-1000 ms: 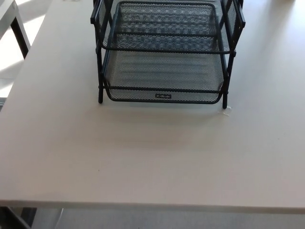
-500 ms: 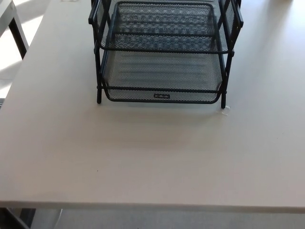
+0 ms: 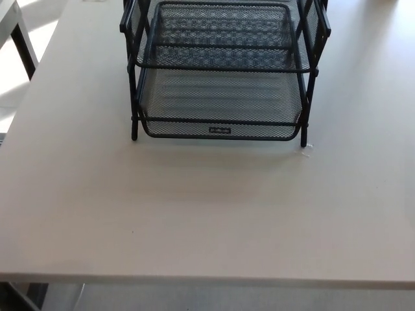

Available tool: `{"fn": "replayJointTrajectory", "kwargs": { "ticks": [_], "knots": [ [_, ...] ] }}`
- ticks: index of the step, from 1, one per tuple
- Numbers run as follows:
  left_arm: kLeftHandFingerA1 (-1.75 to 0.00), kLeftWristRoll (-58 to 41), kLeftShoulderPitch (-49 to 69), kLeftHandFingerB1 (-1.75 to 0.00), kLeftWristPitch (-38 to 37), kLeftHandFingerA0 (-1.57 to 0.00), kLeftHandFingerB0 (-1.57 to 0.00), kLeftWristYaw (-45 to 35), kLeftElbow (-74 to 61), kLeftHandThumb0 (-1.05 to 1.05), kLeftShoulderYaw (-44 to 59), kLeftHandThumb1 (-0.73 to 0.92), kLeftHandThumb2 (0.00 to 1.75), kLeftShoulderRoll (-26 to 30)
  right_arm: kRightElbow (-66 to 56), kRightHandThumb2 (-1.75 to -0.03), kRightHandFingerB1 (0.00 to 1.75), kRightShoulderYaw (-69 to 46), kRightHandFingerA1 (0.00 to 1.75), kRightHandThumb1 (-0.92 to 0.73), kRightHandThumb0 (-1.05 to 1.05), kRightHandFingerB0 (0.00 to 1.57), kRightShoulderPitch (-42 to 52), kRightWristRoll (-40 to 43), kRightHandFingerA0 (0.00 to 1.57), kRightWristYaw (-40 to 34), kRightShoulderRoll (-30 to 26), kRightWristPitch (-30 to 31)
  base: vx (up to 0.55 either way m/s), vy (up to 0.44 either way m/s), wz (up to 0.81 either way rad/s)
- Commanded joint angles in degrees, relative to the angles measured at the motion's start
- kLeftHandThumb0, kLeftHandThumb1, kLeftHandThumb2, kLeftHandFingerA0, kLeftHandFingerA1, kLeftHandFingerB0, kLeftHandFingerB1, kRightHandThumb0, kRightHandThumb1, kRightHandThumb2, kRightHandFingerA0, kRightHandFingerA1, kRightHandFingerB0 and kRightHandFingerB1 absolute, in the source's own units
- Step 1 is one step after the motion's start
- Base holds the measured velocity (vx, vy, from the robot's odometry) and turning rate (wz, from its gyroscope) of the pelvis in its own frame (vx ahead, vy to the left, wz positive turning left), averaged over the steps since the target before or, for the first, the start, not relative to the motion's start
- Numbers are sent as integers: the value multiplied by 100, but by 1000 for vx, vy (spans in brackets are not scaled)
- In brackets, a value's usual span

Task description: The robot uses its right hand to grab the drawer kept on the middle of the desk and pull it out towards the robot

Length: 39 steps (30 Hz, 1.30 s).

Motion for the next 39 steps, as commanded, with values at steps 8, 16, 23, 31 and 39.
{"fn": "replayJointTrajectory", "kwargs": {
  "ticks": [8,16,23,31,39],
  "knots": [
    [-86,96,50,-57,-15,-77,-73,-91,-3,-34,112,60,58,4,-1319,-61,33,1770,43,-69,-77,20,-1667,-870,20,1082,13,558,0,0,0],
    [-87,112,19,-57,-199,-78,-74,-19,109,-32,105,59,57,-14,-1750,-60,35,2829,45,-66,-78,22,-2519,-1207,15,1718,434,835,0,0,0],
    [-82,98,39,-54,-17,-77,-73,-94,20,-32,105,60,58,-55,-1469,-60,34,3801,48,-65,-83,27,-3369,-1876,22,1705,1146,671,0,0,0],
    [-83,110,30,-54,-44,-77,-73,-104,10,-31,114,59,57,-52,-1448,-61,33,4360,43,-66,-82,21,-3780,-2181,16,2141,1642,687,0,0,0],
    [-85,100,16,-55,24,-78,-73,-160,-82,-33,133,60,57,-59,-1018,-61,37,4895,49,-67,-88,16,-4201,-2639,11,2111,2144,555,0,0,0]
  ]
}}
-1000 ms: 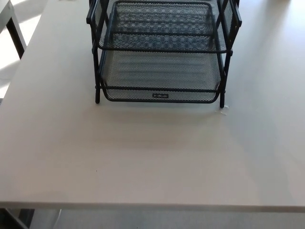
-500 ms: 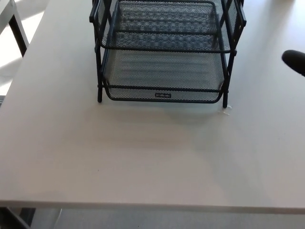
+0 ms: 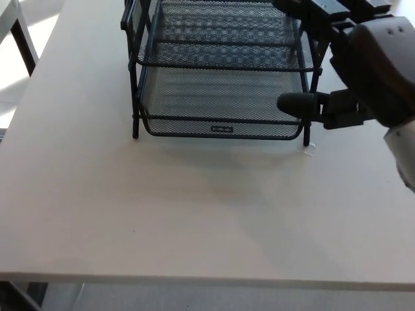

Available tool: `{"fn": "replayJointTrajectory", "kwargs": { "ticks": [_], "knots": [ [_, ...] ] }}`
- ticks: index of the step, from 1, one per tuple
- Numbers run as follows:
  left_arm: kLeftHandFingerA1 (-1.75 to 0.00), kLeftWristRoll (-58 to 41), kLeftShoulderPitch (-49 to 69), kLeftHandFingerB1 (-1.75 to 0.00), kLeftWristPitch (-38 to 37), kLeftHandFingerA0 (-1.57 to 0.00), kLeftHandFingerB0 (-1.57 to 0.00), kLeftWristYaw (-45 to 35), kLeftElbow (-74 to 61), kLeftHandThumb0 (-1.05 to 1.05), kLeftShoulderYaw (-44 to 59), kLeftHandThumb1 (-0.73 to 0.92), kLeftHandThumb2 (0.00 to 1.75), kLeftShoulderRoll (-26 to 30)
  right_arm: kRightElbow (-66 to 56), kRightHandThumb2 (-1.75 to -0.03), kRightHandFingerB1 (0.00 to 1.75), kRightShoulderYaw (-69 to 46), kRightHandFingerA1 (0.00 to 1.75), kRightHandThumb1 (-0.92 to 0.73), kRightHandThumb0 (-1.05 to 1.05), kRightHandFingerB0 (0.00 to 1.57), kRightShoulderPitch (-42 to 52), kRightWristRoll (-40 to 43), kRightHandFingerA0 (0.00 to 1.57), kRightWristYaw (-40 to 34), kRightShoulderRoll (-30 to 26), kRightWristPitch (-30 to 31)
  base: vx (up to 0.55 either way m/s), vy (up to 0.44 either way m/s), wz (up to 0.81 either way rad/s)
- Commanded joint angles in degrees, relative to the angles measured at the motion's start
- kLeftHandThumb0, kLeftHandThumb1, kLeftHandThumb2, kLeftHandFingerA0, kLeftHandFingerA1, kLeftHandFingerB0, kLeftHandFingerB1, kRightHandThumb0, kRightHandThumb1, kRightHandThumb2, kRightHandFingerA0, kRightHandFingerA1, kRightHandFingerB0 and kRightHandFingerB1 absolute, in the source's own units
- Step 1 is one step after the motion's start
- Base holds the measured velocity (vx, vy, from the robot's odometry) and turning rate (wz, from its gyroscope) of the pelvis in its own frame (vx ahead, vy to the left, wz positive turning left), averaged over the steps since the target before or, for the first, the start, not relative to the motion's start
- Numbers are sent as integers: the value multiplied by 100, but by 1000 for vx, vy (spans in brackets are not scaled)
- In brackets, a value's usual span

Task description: The robot uses its right hand to grab the drawer kept on the middle of the desk and pull it out towards the robot

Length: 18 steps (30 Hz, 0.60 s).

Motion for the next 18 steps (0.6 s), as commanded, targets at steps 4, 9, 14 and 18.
{"fn": "replayJointTrajectory", "kwargs": {
  "ticks": [4,9,14,18],
  "knots": [
    [-82,58,-101,-53,-12,-77,-73,-114,21,-32,29,60,58,21,786,-93,51,376,53,-24,-42,0,-549,-548,1,-40,421,-320,0,0,0],
    [-82,99,-84,-54,37,-75,-72,-180,-33,-33,14,61,58,49,1346,-60,36,575,51,-63,-89,14,-739,-834,10,-390,732,-467,0,0,0],
    [-81,84,-78,-53,-51,-76,-73,-126,22,-32,18,60,58,-5,1642,-91,51,747,54,-22,-41,0,-880,-1245,1,-520,882,-307,0,0,0],
    [-84,111,-58,-54,-91,-77,-73,-108,12,-33,24,60,58,8,1970,-90,52,801,53,-23,-41,0,-996,-1469,0,-808,978,-278,0,0,0]
  ]
}}
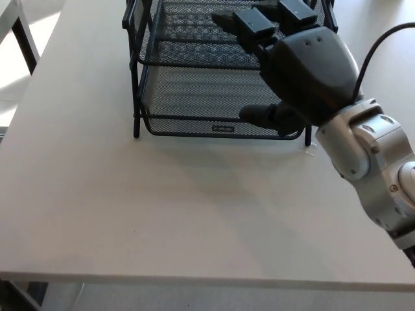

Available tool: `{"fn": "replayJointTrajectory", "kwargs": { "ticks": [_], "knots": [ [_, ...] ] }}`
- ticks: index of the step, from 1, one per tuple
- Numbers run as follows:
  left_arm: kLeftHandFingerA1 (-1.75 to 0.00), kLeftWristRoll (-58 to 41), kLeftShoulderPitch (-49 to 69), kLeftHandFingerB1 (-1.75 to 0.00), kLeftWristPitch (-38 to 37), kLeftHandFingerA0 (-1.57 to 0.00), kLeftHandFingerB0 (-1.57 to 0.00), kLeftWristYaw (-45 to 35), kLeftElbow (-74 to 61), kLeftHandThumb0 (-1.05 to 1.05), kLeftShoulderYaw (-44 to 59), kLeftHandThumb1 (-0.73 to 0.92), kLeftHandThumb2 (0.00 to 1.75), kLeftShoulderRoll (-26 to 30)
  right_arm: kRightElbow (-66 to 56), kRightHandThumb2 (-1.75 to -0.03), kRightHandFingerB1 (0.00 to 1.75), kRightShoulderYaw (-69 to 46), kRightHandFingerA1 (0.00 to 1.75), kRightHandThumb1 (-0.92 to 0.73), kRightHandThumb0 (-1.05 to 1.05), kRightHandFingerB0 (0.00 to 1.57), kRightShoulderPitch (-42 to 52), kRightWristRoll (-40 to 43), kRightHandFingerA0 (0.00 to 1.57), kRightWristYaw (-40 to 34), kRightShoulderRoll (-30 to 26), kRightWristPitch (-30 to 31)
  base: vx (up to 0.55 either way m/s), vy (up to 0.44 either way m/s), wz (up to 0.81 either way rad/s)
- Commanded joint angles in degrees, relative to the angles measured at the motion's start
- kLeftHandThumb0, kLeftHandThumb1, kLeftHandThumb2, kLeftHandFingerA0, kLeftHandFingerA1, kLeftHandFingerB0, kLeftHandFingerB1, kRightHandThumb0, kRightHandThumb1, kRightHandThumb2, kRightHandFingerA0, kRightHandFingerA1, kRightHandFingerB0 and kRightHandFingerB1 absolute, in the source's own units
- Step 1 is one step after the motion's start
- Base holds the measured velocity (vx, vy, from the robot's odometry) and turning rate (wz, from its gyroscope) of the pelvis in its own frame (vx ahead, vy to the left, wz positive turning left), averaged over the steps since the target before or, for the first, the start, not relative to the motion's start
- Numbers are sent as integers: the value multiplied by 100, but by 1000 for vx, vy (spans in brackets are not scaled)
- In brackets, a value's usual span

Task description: The robot uses its right hand to grab the drawer kept on the middle of the desk and pull it out towards the robot

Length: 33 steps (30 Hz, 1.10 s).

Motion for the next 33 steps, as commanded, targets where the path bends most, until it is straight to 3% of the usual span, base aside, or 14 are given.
{"fn": "replayJointTrajectory", "kwargs": {
  "ticks": [1,2,3,4,5,8,9,10,17,18,19,20,21,33],
  "knots": [
    [-84,95,31,-54,-78,-77,-73,-44,7,-33,24,60,58,11,412,-90,52,82,53,-23,-41,0,-253,-572,0,-529,98,21,0,0,0],
    [-84,104,25,-55,-95,-78,-73,-29,23,-33,18,60,58,8,599,-89,51,98,53,-22,-40,0,-322,-624,1,-694,128,-17,0,0,0],
    [-85,111,13,-54,-81,-77,-72,-37,45,-33,6,60,58,14,807,-84,46,121,56,-44,-81,6,-388,-679,8,-886,158,-47,0,0,0],
    [-86,96,9,-55,-102,-78,-73,-21,61,-33,10,60,58,-1,980,-89,51,148,53,-23,-40,0,-453,-713,1,-957,176,-49,0,0,0],
    [-87,95,12,-55,-117,-78,-73,-7,67,-33,13,60,57,-9,1180,-58,37,175,55,-54,-77,10,-506,-777,9,-1134,227,-21,0,0,0],
    [-85,79,15,-54,-63,-78,-73,-37,44,-33,15,60,58,-11,1926,-56,35,277,54,-49,-69,15,-751,-903,10,-1702,357,-59,0,0,0],
    [-85,64,22,-54,-25,-78,-73,-56,26,-33,22,60,58,-17,2230,-56,35,325,54,-49,-69,15,-867,-970,10,-1914,407,-52,0,0,0],
    [-84,80,-13,-53,-22,-77,-73,-64,21,-34,-10,61,58,-12,2445,-88,50,322,54,-24,-38,0,-952,-970,3,-2036,438,-30,0,0,0],
    [-86,75,-197,-57,-105,-77,-73,-84,66,-35,-72,60,58,38,3722,-87,51,377,55,-23,-39,0,-1565,-977,3,-2559,597,50,0,0,0],
    [-84,93,-187,-55,-26,-77,-73,-109,8,-34,-69,61,58,43,3949,-56,35,424,52,-49,-73,9,-1667,-1018,2,-2666,636,95,0,0,0],
    [-84,98,-193,-56,2,-76,-73,-128,-21,-33,-66,60,58,54,4121,-84,37,456,45,-41,-69,7,-1738,-1024,0,-2742,655,106,0,0,0],
    [-84,69,-196,-55,10,-77,-74,-146,-28,-33,-58,60,58,50,4256,-57,33,468,46,-48,-73,8,-1786,-1001,0,-2808,682,88,0,0,0],
    [-84,60,-210,-55,16,-76,-73,-160,-27,-33,-62,60,58,54,4346,-83,36,475,38,-40,-69,1,-1822,-989,2,-2860,695,86,0,0,0],
    [-86,94,-410,-56,-148,-79,-74,-155,98,-33,-127,59,57,140,5477,-81,36,627,36,-37,-65,1,-2326,-928,1,-3357,877,36,0,0,0]
  ]
}}
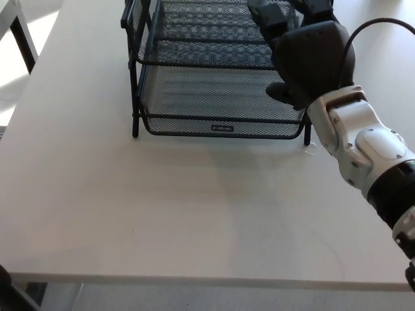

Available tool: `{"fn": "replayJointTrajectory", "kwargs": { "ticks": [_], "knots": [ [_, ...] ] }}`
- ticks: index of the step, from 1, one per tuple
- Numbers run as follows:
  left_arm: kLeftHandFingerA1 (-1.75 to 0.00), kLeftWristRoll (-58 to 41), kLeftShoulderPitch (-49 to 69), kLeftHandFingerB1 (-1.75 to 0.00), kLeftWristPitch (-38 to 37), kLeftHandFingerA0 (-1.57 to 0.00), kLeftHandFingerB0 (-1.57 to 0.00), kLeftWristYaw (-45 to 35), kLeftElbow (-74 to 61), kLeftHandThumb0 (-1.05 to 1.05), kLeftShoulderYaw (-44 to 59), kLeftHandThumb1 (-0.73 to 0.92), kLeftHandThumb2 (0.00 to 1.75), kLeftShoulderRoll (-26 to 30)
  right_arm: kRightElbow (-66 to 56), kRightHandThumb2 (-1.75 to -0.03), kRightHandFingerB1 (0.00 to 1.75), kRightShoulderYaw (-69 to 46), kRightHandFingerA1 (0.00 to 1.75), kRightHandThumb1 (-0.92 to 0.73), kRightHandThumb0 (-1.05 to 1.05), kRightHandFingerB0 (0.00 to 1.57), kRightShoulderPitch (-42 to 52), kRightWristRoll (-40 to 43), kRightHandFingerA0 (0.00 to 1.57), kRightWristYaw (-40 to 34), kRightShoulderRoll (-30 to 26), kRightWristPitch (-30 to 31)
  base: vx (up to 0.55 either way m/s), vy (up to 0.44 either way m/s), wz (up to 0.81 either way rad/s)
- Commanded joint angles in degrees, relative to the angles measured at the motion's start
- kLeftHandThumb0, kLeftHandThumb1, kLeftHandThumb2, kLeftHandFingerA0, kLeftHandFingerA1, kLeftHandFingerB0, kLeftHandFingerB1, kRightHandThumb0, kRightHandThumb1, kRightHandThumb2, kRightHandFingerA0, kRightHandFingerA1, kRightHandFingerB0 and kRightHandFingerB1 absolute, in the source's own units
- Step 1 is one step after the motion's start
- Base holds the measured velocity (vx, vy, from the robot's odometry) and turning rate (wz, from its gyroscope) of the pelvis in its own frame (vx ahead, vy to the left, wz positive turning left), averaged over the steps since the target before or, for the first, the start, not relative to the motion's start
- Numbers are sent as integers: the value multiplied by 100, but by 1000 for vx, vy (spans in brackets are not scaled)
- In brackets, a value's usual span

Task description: The robot uses its right hand to grab the drawer kept on the middle of the desk and pull it out towards the robot

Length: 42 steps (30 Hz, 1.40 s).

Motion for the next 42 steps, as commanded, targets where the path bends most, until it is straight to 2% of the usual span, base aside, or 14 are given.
{"fn": "replayJointTrajectory", "kwargs": {
  "ticks": [1,9,10,12,13,14,15,16,18,19,20,21,25,42],
  "knots": [
    [-86,86,-191,-56,-145,-79,-74,-164,99,-33,-68,59,57,141,683,-81,36,95,36,-37,-65,1,-537,-98,1,-993,127,7,0,0,0],
    [-83,35,-354,-56,-86,-79,-74,-314,48,-32,-84,60,58,188,1122,-81,36,196,36,-37,-64,2,-655,-1,1,-1060,240,-100,0,0,0],
    [-82,46,-398,-56,-110,-78,-74,-307,78,-32,-97,60,58,190,1170,-55,34,220,48,-46,-68,8,-665,-8,0,-1109,251,-84,0,0,0],
    [-85,6,-413,-56,-62,-80,-74,-356,74,-31,-85,60,58,174,1238,-55,38,256,58,-46,-66,13,-660,4,7,-1159,279,-107,0,0,0],
    [-85,8,-419,-57,-62,-80,-74,-367,77,-32,-85,61,58,173,1278,-76,47,307,64,-38,-66,14,-647,-22,19,-1189,291,-113,0,0,0],
    [-85,6,-423,-57,-62,-80,-74,-388,78,-32,-85,61,58,179,1310,-76,47,354,64,-38,-66,14,-635,-47,19,-1222,294,-133,0,0,0],
    [-84,10,-424,-57,-76,-80,-74,-382,85,-32,-78,60,58,169,1311,-55,41,400,70,-49,-62,23,-624,-65,28,-1265,280,-164,0,0,0],
    [-85,14,-428,-56,-88,-80,-74,-373,94,-32,-75,60,58,158,1298,-80,53,440,74,-38,-60,30,-587,-69,48,-1353,248,-281,0,0,0],
    [-84,24,-427,-56,-90,-79,-74,-380,90,-31,-72,60,58,158,1314,-55,47,477,81,-50,-59,40,-588,-61,61,-1392,238,-314,0,0,0],
    [-84,38,-424,-56,-90,-79,-74,-387,84,-31,-71,60,58,162,1327,-55,47,511,81,-50,-59,40,-591,-65,61,-1423,228,-341,0,0,0],
    [-86,24,-427,-56,-112,-79,-74,-373,94,-31,-63,59,58,144,1315,-85,60,502,84,-41,-59,51,-576,-18,80,-1459,200,-510,0,0,0],
    [-88,-30,-433,-57,-189,-80,-75,-361,127,-30,-59,59,57,113,1286,-56,53,453,80,-51,-48,80,-564,81,102,-1430,181,-719,0,0,0],
    [-87,-22,-431,-58,-178,-79,-74,-369,116,-31,-58,60,58,106,1296,-57,57,475,91,-53,-49,95,-541,82,104,-1562,168,-884,0,0,0],
    [-86,40,-332,-57,-275,-78,-74,-311,146,-33,-19,60,58,86,1266,-55,70,689,100,-48,-49,95,-495,-50,97,-2413,98,-1149,0,0,0]
  ]
}}
